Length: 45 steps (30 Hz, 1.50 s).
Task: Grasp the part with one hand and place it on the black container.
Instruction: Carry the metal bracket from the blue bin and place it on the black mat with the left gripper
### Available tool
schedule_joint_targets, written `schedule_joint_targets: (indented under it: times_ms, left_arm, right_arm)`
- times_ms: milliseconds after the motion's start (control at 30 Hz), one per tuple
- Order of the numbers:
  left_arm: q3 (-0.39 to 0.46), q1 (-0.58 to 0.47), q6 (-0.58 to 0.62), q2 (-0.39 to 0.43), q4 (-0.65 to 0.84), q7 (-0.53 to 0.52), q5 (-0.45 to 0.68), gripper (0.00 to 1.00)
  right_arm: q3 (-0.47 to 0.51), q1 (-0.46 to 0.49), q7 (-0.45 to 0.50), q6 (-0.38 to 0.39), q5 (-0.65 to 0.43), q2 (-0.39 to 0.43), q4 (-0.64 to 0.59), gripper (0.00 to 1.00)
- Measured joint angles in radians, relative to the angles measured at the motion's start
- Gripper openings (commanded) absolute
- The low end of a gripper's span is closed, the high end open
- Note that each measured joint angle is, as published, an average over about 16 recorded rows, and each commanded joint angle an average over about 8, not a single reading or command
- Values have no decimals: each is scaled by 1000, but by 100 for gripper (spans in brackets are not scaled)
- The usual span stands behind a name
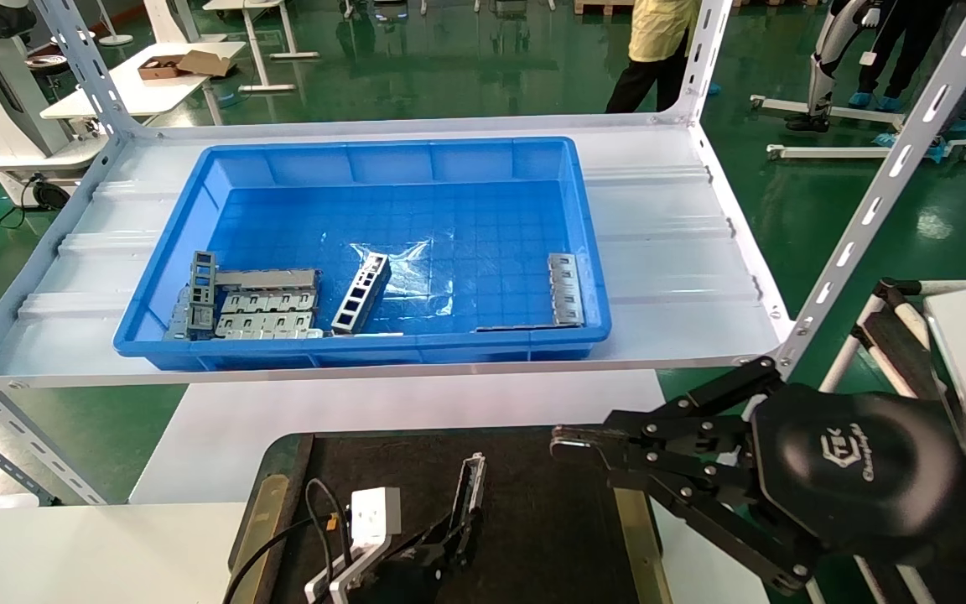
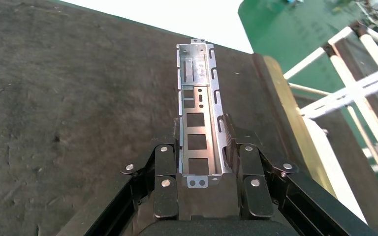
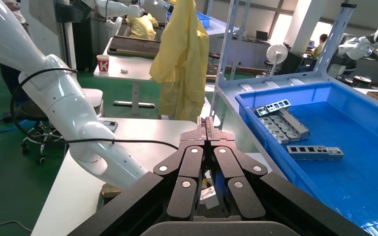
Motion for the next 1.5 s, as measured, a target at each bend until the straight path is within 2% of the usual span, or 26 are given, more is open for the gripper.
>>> schedule_joint_targets:
  times_ms: [200,400,967,1000,1033,1067,1100,1233,1267,1333,1500]
  left_arm:
    - [15,-17,-59,44,34,6,-43,0]
    - [9,-24,-60,77,82,-5,-48,0]
    - [-82,14,43,141,221,-84,76,0]
    - [-87,16,48,144,227,-89,83,0]
    - [-93,19,54,146,233,-93,89,2]
    - [-98,21,59,148,239,-97,95,8]
    - [-103,23,64,150,244,-100,101,18]
    - [-120,32,81,157,262,-113,121,68]
    - [-124,34,84,159,265,-116,125,81]
    - [-131,38,90,162,271,-121,133,98]
    - [-145,46,101,167,281,-130,149,100]
  right_arm:
    - [0,0,0,0,0,0,0,0]
    - [0,0,0,0,0,0,0,0]
    - [-1,0,0,0,1,0,0,0]
    - [-1,0,-1,0,1,0,0,4]
    - [-1,0,-1,0,1,0,0,13]
    - [-1,0,-1,0,1,0,0,26]
    - [-1,0,-1,0,1,0,0,38]
    - [-1,0,-1,1,1,1,0,88]
    - [-1,0,-1,1,1,1,0,97]
    - [-1,0,-1,1,1,1,0,100]
    - [-2,0,-1,1,1,1,0,100]
